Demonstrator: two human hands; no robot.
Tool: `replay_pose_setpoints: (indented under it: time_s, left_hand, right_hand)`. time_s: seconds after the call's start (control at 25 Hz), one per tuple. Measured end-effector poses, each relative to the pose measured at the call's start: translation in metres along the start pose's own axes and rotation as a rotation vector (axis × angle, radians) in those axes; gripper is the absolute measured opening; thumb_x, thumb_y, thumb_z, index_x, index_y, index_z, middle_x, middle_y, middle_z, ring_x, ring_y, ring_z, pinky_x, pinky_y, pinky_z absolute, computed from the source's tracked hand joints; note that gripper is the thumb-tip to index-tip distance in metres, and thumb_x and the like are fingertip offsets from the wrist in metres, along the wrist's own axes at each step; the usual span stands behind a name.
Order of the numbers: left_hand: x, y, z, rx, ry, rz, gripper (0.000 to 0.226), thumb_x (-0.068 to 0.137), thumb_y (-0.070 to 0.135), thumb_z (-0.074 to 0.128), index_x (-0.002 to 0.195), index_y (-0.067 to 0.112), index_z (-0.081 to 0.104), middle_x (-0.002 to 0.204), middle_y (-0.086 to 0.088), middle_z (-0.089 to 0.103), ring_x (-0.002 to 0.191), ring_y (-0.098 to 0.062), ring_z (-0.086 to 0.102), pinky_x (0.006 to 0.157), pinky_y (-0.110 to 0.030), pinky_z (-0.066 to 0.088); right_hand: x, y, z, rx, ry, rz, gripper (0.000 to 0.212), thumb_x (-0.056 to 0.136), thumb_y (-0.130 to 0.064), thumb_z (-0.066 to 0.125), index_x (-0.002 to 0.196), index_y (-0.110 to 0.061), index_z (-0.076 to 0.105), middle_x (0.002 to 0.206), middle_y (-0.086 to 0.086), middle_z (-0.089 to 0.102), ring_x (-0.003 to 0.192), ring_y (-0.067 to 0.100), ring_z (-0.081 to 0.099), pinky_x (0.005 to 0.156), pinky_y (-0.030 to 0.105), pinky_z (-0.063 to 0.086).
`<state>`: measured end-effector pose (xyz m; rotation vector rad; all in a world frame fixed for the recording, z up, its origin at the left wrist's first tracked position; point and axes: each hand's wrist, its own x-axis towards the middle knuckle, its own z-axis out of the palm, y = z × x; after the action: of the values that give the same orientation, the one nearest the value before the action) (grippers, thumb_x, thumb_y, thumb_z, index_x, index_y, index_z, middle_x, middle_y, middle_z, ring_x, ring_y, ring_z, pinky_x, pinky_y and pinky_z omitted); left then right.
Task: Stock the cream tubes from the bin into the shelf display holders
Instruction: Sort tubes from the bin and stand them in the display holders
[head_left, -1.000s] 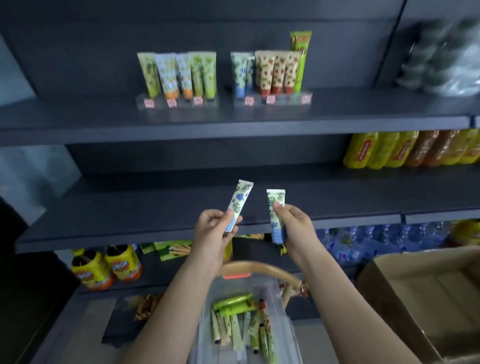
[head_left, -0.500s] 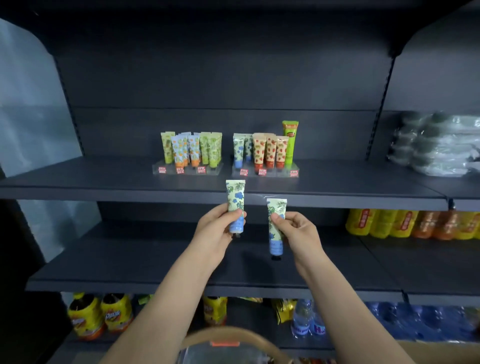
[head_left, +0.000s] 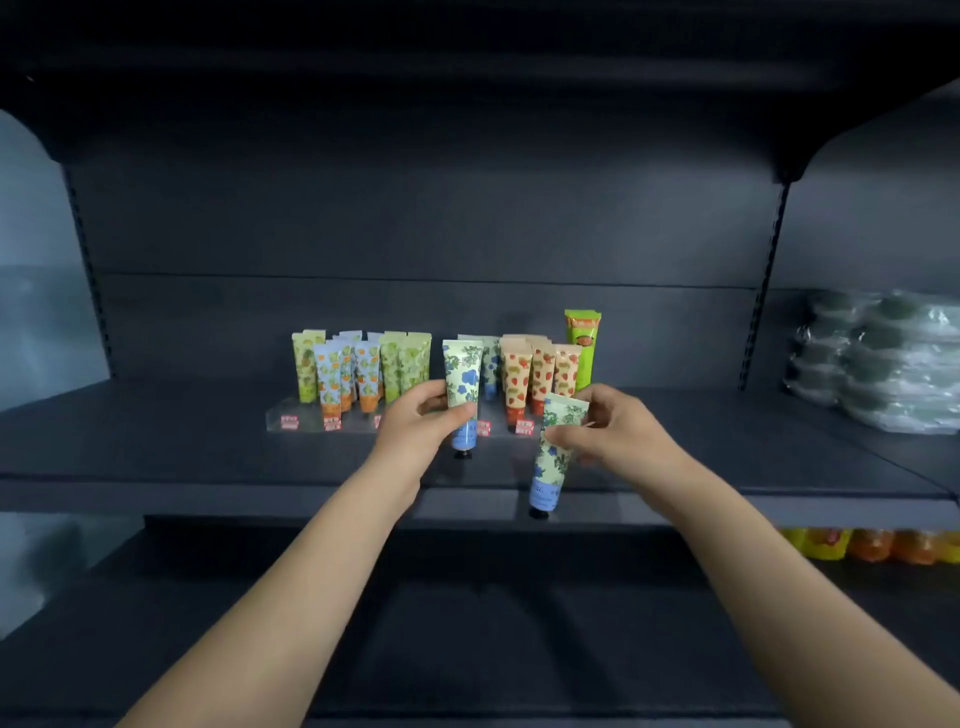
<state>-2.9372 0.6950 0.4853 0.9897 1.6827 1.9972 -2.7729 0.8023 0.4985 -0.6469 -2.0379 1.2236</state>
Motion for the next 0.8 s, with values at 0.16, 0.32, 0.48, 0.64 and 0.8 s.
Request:
replay_pose_setpoints:
  time_s: [0.16,0.32,0.48,0.64,0.8]
  left_hand:
    - [0.072,-0.011,0.006,0.036,0.031,0.151,0.03,0.079,0.007,0.07,0.104,0.017,0.057,0.084,0.011,0.057,0.078,-0.003,0.056,0.065,-0.007,0.045]
    - [0.115,-0.034,0.017,0.103,0.053,0.21,0.035,0.076,0.008,0.074,0.103,0.017,0.054,0.081,0.01,0.056,0.077,-0.003,0.053,0.063,0.001,0.043]
    - [0.131,-0.056,0.017,0.152,0.079,0.232,0.033,0.074,0.011,0.077,0.097,0.019,0.054,0.081,0.011,0.057,0.076,-0.001,0.054,0.062,0.0,0.043]
    - [0.137,-0.064,0.014,0.251,0.089,0.242,0.032,0.074,0.013,0.077,0.094,0.02,0.053,0.08,0.012,0.057,0.074,0.0,0.054,0.062,-0.001,0.043]
    - [0.138,-0.07,0.01,0.313,0.073,0.212,0.033,0.074,0.014,0.077,0.096,0.02,0.052,0.083,0.012,0.057,0.079,-0.005,0.055,0.065,-0.007,0.043]
  right_hand:
    - [0.069,-0.026,-0.007,-0.167,-0.012,-0.108,0.024,0.074,-0.009,0.076,0.09,-0.014,0.059,0.088,0.019,0.063,0.071,0.025,0.059,0.078,0.05,0.053]
    - [0.118,-0.035,-0.003,-0.245,-0.005,-0.162,0.018,0.074,-0.016,0.077,0.081,-0.018,0.061,0.079,0.01,0.065,0.065,0.018,0.06,0.076,0.04,0.055]
    - [0.145,-0.031,0.004,-0.232,0.013,-0.194,0.017,0.073,-0.02,0.078,0.077,-0.02,0.062,0.078,0.009,0.068,0.066,0.014,0.058,0.066,0.033,0.048]
    - [0.166,-0.034,0.002,-0.245,0.042,-0.181,0.017,0.072,-0.019,0.079,0.079,-0.016,0.064,0.088,0.019,0.069,0.071,0.021,0.057,0.066,0.032,0.042]
    - [0.181,-0.04,-0.003,-0.276,0.054,-0.183,0.02,0.071,-0.017,0.079,0.081,-0.01,0.064,0.077,0.006,0.068,0.069,0.015,0.059,0.066,0.026,0.045]
